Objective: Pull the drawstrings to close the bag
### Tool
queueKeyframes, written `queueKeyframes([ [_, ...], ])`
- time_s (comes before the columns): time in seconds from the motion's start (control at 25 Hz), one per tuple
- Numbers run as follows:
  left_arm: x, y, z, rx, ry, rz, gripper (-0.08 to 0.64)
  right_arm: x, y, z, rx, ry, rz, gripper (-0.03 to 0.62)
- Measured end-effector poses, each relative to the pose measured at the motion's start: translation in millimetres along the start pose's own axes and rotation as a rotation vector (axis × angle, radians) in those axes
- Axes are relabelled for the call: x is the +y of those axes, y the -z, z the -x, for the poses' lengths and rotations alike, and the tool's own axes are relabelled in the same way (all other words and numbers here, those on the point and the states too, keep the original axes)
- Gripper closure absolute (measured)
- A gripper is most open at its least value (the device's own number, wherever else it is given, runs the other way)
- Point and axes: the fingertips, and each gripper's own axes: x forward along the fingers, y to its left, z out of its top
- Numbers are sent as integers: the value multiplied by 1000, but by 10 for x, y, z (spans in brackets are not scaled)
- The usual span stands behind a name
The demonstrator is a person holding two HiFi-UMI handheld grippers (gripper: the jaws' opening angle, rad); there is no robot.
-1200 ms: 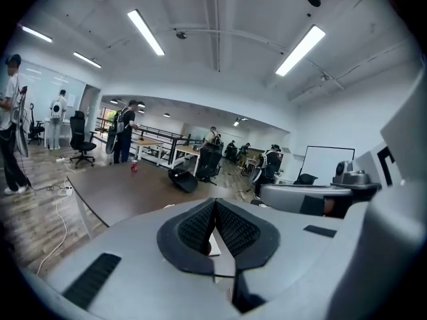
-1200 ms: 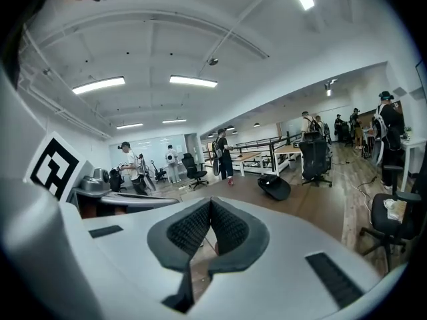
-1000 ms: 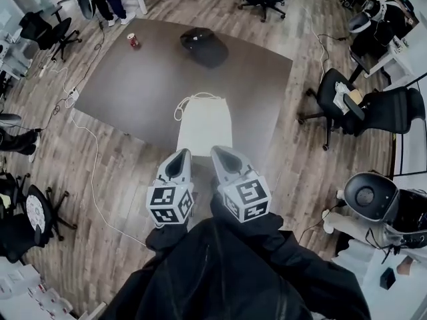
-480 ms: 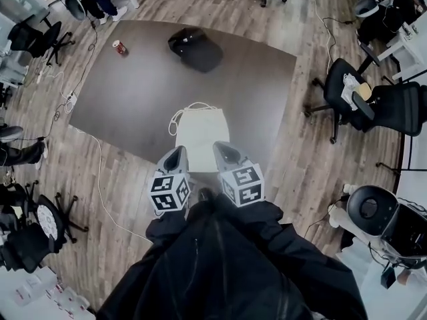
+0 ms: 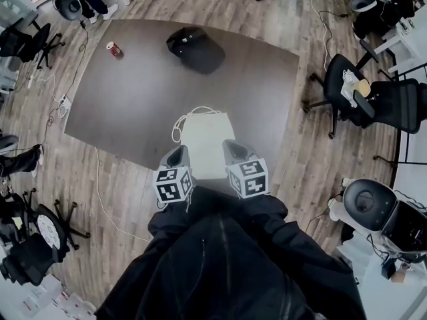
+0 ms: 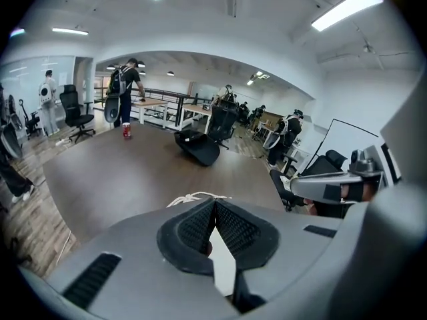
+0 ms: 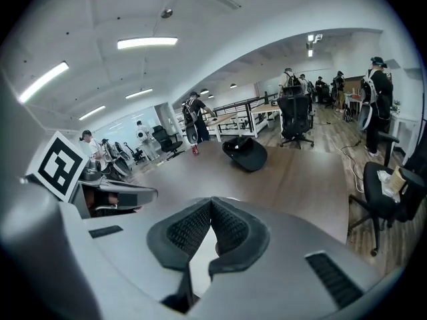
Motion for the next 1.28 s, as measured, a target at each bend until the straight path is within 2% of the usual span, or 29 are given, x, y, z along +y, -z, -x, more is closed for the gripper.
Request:
queueKeyframes([
  [0.16, 213, 2, -300, 52, 19, 1, 528, -193, 145, -310, 73, 49, 5, 571],
  [0.32, 500, 39, -714, 95, -3, 22, 528, -445, 253, -684, 139, 103, 3, 571],
  [0.64, 844, 276, -1349, 186, -11, 23, 528, -728, 447, -1289, 228, 144, -6, 571],
  [0.88, 973, 246, -1738, 214, 27, -59, 524, -976, 509, -1616, 273, 171, -18, 571],
  [1.04, 1049, 294, -1888, 245, 62, -99, 441, -1095, 531, -1769, 286, 173, -24, 569],
  [1.2, 1036, 337, -1995, 270, 120, -184, 419, -1168, 592, -1886, 316, 144, -14, 569],
  [1.28, 1023, 346, -2043, 276, 158, -241, 410, -1181, 624, -1937, 333, 127, -14, 544],
])
